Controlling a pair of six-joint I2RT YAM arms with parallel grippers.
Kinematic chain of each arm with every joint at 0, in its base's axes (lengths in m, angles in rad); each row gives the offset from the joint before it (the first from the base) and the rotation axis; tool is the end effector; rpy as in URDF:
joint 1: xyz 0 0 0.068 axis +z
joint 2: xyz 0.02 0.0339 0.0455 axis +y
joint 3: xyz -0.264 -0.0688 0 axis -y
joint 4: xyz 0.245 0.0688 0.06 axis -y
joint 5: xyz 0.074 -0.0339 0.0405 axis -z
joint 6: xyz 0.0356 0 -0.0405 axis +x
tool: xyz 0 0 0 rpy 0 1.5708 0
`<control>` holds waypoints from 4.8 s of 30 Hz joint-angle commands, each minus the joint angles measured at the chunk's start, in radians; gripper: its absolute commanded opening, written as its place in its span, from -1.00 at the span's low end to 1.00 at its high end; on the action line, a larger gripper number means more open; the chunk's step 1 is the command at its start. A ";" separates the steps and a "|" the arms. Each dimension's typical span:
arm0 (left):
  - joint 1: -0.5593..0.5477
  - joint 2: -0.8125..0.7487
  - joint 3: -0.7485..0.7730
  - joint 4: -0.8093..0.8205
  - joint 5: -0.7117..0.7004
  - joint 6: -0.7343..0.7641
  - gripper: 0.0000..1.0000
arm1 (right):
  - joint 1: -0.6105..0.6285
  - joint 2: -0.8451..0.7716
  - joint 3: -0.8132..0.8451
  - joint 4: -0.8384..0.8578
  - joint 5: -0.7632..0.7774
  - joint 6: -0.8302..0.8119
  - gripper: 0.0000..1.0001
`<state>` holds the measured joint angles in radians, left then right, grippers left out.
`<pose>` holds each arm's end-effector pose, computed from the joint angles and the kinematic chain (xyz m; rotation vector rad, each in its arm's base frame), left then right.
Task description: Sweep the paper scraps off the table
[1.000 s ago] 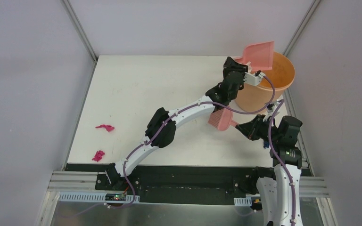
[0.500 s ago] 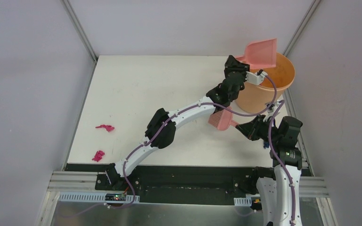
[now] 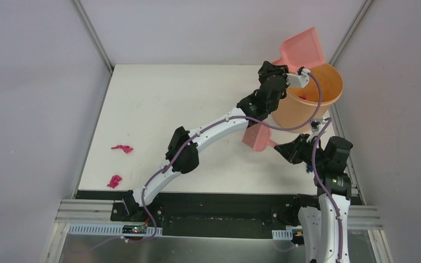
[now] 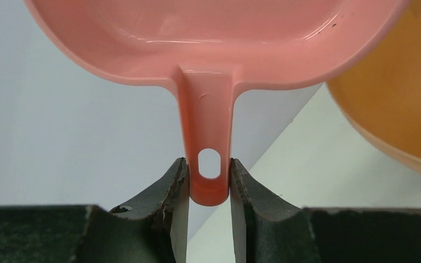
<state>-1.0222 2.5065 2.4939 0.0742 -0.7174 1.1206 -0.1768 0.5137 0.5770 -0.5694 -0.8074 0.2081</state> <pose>0.3219 -0.4817 0.3332 0.9932 1.1986 0.6171 0.1197 0.0047 0.2708 -0.1086 2.0070 0.8505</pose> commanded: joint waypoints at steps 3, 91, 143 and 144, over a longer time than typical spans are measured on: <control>-0.005 -0.249 0.073 -0.219 -0.028 -0.340 -1.00 | -0.010 -0.017 0.007 0.056 -0.034 -0.009 -1.00; 0.403 -1.695 -1.552 -0.560 -0.059 -1.380 -1.00 | 1.236 2.090 1.734 0.600 -0.005 0.778 -1.00; 0.408 -1.707 -1.610 -0.467 -0.111 -1.289 -1.00 | 1.074 1.887 1.530 0.443 0.000 0.615 -1.00; 0.408 -1.707 -1.611 -0.467 -0.124 -1.291 -1.00 | 1.078 1.917 1.556 0.469 0.003 0.647 -1.00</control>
<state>-0.6201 0.8047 0.8951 -0.4412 -0.7898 -0.1772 0.9009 2.3356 2.0060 -0.2687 -0.7799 0.6735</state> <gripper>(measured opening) 0.277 0.111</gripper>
